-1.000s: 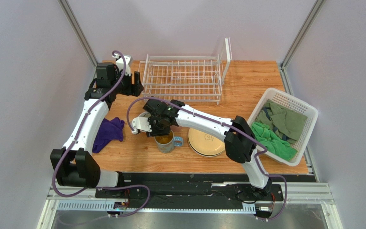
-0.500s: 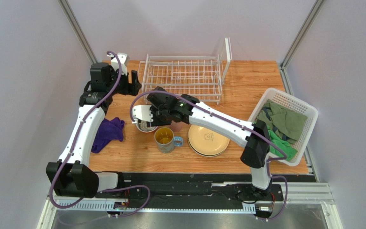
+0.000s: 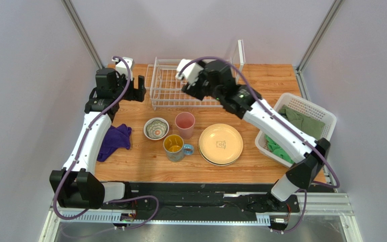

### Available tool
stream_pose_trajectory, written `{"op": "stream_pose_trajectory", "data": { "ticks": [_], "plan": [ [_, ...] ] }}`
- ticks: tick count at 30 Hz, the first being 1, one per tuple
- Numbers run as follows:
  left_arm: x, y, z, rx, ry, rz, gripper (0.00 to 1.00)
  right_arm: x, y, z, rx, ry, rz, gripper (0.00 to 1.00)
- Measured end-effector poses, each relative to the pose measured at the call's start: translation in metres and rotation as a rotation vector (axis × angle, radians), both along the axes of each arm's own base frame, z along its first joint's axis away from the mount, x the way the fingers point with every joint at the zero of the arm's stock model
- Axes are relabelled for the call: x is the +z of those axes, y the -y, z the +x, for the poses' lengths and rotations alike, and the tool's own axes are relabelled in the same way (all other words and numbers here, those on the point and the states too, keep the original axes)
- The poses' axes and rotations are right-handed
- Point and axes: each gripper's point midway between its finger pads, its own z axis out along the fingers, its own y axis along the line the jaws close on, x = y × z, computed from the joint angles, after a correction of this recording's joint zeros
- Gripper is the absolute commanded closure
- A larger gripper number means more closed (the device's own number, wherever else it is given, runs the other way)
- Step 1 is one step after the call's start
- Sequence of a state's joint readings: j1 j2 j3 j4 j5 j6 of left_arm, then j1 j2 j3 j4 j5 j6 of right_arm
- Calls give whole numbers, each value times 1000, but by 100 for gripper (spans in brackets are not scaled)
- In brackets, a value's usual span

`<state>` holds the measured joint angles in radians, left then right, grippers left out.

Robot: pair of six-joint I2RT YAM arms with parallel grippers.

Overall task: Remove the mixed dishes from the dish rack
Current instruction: Reset both arms

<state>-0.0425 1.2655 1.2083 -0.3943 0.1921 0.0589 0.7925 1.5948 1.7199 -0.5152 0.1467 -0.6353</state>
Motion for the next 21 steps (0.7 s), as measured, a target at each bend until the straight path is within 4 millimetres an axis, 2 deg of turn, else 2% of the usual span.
{"op": "stream_pose_trajectory", "data": {
  "ticks": [2, 4, 7, 10, 12, 16, 21],
  "plan": [
    [-1, -6, 2, 23, 13, 20, 5, 14, 37, 15, -102, 27, 71, 0],
    [1, -12, 4, 45, 30, 38, 4, 28, 80, 27, -217, 63, 158, 0],
    [6, -20, 7, 81, 60, 58, 4, 46, 134, 34, -370, 108, 288, 0],
    [15, -26, 11, 113, 97, 69, 4, 61, 180, 39, -516, 149, 405, 0],
    [17, -29, 13, 123, 108, 72, 4, 65, 204, 42, -589, 168, 458, 0],
    [22, -28, 16, 115, 133, 81, 4, 47, 238, 46, -706, 147, 529, 0],
    [30, -24, 19, 87, 167, 75, 4, 8, 262, 46, -815, 93, 548, 0]
  ]
}}
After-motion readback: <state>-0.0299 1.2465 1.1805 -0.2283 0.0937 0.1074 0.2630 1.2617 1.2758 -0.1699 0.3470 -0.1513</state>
